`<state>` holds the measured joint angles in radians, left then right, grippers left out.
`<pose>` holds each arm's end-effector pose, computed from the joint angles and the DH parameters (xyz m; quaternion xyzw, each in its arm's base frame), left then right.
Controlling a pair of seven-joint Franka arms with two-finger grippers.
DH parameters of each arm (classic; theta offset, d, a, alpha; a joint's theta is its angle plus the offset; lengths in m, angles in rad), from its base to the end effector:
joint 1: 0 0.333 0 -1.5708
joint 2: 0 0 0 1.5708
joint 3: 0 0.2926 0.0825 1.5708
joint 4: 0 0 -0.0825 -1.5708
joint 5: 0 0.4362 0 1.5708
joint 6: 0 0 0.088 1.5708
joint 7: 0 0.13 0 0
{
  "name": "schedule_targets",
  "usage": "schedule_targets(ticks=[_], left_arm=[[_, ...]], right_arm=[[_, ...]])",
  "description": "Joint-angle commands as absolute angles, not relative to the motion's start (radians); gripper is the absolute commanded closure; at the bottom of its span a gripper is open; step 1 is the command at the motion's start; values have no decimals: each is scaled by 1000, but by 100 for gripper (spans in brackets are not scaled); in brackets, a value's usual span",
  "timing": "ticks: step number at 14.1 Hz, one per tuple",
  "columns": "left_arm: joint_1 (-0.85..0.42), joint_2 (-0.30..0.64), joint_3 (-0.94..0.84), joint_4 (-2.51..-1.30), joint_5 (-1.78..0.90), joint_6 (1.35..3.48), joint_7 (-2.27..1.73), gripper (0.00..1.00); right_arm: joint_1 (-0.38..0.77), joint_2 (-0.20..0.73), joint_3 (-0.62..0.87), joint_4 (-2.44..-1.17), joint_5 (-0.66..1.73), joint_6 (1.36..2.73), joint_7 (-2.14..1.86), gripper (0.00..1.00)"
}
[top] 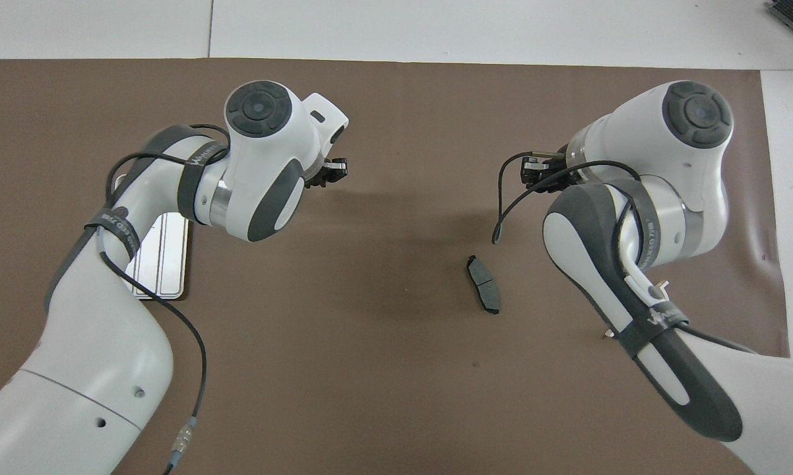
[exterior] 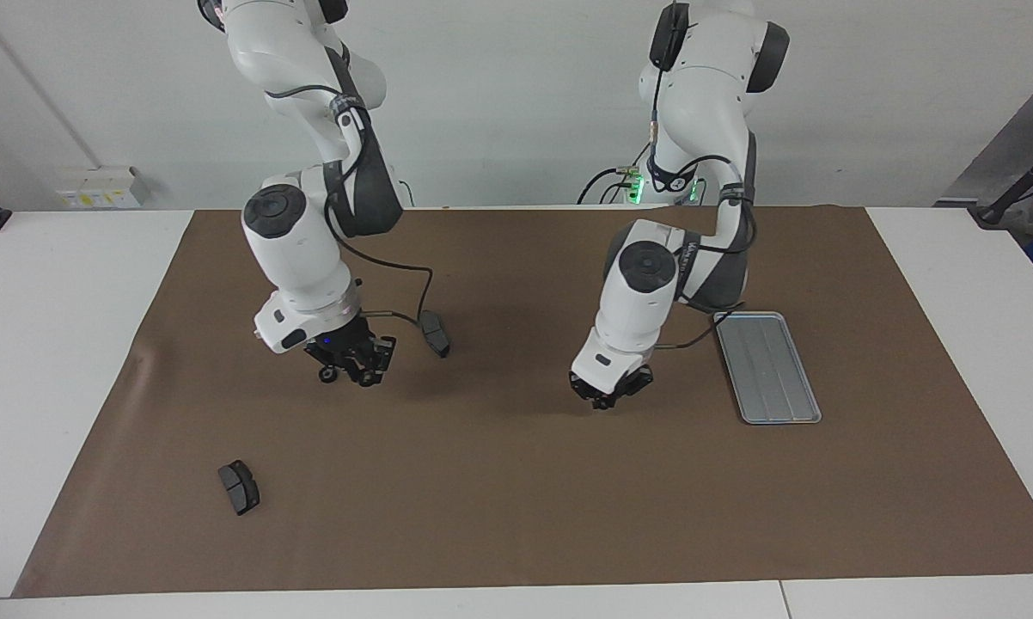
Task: Pick bearing gear from pile to tray
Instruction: 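Place the gear in the tray with the left gripper while the right gripper carries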
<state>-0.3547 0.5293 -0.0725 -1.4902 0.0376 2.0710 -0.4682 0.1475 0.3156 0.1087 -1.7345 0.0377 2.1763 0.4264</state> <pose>0.6794 -0.2994 0.3045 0.9995 0.0173 0.0232 0.0127 0.6757 0.1751 0.3410 -0.9926 0.0982 -0.0492 0.0523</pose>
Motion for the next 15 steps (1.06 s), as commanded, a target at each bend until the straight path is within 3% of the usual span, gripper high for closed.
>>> schedule_targets(ticks=[1, 4, 7, 12, 15], left_arm=[[-257, 436, -75, -1531, 12, 1944, -349, 100], [-138, 382, -75, -1593, 12, 1902, -182, 100], [-13, 339, -75, -1693, 11, 1931, 28, 100], [87, 272, -75, -1952, 11, 2240, 117, 100], [95, 259, -75, -2006, 11, 2287, 109, 100]], right_arm=[[231, 347, 109, -1735, 60, 2288, 596, 100], [334, 394, 110, -1724, 60, 2376, 749, 100], [465, 535, 106, -1634, 29, 2434, 923, 100], [502, 618, 106, -1594, -41, 2533, 1008, 100], [508, 617, 106, -1603, -52, 2533, 1012, 86]])
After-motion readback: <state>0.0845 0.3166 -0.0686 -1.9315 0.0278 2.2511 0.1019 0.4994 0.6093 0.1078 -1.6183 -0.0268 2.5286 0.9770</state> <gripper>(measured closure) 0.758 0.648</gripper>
